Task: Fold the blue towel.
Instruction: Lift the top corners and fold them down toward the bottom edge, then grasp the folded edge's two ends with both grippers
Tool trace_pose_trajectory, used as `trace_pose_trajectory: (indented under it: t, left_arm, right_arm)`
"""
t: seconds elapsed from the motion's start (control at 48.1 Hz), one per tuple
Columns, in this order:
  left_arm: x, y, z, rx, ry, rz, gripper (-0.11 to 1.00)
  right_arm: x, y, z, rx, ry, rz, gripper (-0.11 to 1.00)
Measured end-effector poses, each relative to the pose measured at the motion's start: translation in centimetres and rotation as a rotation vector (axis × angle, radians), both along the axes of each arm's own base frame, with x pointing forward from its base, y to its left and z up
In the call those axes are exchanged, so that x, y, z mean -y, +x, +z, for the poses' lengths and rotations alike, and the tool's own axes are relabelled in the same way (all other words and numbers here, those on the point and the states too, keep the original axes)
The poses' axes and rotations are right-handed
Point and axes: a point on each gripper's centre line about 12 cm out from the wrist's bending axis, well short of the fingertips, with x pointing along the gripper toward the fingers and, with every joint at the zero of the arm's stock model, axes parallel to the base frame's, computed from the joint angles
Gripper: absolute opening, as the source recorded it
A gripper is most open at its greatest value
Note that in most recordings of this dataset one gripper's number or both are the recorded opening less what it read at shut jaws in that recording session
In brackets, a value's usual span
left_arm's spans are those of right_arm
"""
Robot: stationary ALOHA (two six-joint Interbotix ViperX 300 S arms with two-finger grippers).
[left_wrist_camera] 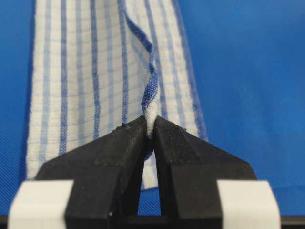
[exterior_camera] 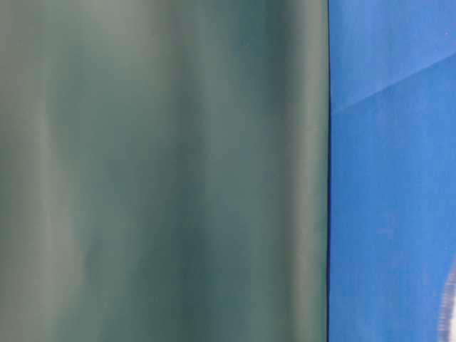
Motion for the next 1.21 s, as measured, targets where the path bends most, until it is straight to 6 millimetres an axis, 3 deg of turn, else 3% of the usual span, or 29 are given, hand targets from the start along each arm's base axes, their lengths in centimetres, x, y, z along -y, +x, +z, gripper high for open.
trace_pose_trajectory:
  t: [0.062,0.145,0.229,0.312,0.395,0.478,0.665,0.831,1.039,1.205]
  left_arm:
    - [0.0,0.1,-0.1,-0.009,0.000,0.002,0.08]
    - [0.0,0.2,-0.2,-0.018,-0.003,0.004,0.25]
    - [0.0,0.2,-0.2,-0.023,-0.011,0.010,0.47]
    - [0.0,0.1,-0.2,-0.026,-0.013,0.012,0.65]
    - [0.0,0.2,0.1,-0.022,-0.014,0.011,0.67]
    - [0.0,0.1,0.5,-0.014,-0.015,0.010,0.64]
    - [-1.5,0.6,2.1,0.007,-0.012,0.070,0.63]
    - [-3.6,1.4,2.1,-0.009,-0.008,0.152,0.63]
    - [-4.5,3.0,0.9,-0.062,0.001,0.189,0.61]
    - [-5.4,3.5,-1.6,-0.150,0.009,0.222,0.59]
  right_arm:
    - [-0.2,0.2,0.0,-0.004,0.001,0.005,0.03]
    - [-0.2,0.3,0.0,-0.006,0.001,0.006,0.07]
    - [-0.2,0.3,0.0,-0.006,0.002,0.006,0.25]
    - [-0.2,0.3,0.0,-0.005,0.001,0.008,0.51]
    - [-0.2,0.3,0.1,-0.003,-0.004,0.010,0.77]
    - [-0.3,0.3,0.2,0.002,-0.008,0.017,0.91]
    - [0.3,0.2,1.3,0.047,-0.014,0.008,0.87]
    - [2.8,0.3,1.4,0.051,-0.020,-0.084,0.87]
    - [4.7,0.5,-0.2,-0.010,-0.062,-0.131,0.86]
    - [5.2,0.7,-2.0,-0.054,-0.083,-0.153,0.86]
